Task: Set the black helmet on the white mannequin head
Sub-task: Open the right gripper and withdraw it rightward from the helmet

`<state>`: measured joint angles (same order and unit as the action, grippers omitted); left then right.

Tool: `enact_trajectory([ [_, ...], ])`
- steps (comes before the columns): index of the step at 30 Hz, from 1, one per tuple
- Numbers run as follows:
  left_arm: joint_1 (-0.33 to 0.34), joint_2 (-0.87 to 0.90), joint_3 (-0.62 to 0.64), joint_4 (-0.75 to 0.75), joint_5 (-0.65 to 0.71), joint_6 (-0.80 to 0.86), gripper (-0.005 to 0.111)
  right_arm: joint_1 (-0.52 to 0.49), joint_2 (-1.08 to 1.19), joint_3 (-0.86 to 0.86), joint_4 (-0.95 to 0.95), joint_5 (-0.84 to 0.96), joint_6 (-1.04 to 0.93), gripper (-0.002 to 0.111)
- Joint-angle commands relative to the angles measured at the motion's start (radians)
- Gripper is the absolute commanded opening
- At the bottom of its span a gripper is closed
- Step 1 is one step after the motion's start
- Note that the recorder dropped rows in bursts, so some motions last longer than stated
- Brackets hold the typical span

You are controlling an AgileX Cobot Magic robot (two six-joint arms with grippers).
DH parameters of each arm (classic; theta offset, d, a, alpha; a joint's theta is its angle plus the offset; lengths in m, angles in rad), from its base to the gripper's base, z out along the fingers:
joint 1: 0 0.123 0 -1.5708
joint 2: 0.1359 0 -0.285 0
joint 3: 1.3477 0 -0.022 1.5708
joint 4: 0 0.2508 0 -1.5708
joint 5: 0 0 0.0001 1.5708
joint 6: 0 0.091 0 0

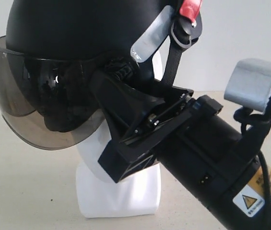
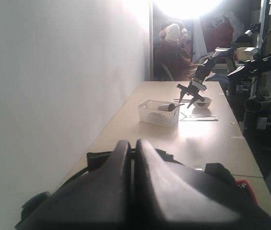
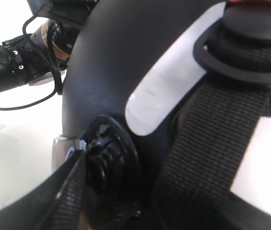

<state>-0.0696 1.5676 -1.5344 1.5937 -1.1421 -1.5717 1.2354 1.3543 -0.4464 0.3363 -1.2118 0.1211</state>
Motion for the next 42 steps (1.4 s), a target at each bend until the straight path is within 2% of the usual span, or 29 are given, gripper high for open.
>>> enact_trajectory([
  [1,-0.014,0.052,0.028,0.151,-0.035,-0.002,0.005,-0.039,-0.006,0.016,0.372,-0.009,-0.160,0.000],
  [13,-0.055,0.070,0.028,0.151,-0.038,0.009,0.005,-0.039,-0.006,0.016,0.485,-0.009,-0.241,0.000],
  [22,-0.059,0.073,0.028,0.151,-0.045,0.009,0.005,-0.039,-0.076,0.018,0.617,-0.009,-0.450,0.000],
  [27,-0.083,0.100,0.028,0.151,-0.068,0.006,0.005,-0.039,-0.201,0.187,0.658,-0.009,-0.410,0.000],
  [35,-0.091,0.102,0.083,0.151,-0.079,-0.029,0.005,-0.039,-0.458,0.213,0.564,-0.009,-0.575,0.000],
  [40,-0.115,0.102,0.087,0.151,-0.079,-0.029,0.005,-0.039,-0.646,0.210,0.564,0.112,-0.701,0.000],
  [42,-0.117,0.102,0.087,0.151,-0.078,-0.029,0.005,-0.039,-0.718,0.187,0.597,0.258,-0.758,0.000],
])
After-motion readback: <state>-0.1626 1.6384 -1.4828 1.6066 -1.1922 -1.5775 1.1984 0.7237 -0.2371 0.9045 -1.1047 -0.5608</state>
